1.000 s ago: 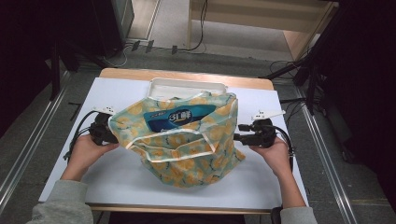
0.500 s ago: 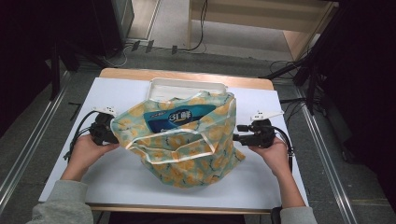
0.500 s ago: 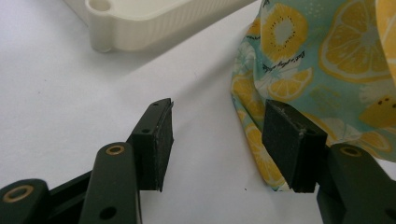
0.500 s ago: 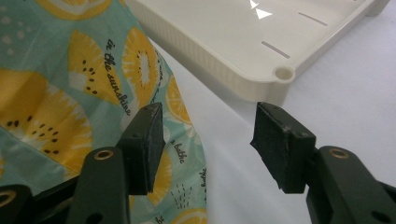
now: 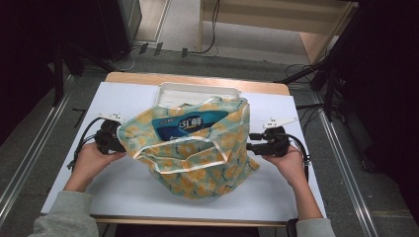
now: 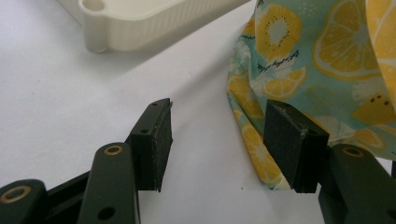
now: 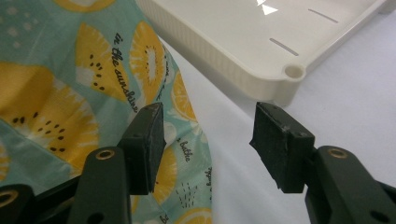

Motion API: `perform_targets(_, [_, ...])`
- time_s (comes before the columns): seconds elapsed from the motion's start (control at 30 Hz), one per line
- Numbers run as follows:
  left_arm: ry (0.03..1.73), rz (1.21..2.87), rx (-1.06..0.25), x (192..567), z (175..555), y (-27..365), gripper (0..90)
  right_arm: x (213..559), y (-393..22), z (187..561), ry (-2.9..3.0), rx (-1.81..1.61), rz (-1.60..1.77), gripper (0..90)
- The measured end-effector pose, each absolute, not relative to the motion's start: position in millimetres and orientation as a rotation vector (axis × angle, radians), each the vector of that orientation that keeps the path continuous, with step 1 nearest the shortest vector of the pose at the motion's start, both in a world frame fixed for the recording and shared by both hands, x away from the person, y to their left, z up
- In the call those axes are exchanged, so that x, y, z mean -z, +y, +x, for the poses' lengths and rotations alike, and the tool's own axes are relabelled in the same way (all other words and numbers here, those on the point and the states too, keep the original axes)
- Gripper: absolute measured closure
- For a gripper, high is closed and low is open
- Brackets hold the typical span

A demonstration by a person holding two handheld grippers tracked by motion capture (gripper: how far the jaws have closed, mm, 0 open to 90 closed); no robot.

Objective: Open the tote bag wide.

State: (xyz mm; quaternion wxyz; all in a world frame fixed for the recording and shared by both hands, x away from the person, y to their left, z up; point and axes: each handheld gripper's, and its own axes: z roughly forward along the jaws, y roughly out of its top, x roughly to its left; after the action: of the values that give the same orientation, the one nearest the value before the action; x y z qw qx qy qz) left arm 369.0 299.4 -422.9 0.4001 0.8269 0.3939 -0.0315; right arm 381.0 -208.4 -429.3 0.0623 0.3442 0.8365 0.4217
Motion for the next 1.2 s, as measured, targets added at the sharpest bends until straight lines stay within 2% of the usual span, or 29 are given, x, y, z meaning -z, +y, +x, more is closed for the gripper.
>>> perform_targets(0.73, [0.979,2.092,0.090,419,369,301,43.1,425,-199,381,2.569,-1.281,1.029,47.1])
perform_targets(1.2, [0.942,2.104,0.126,388,375,304,46.2,384,-198,387,2.603,-1.351,0.957,49.9])
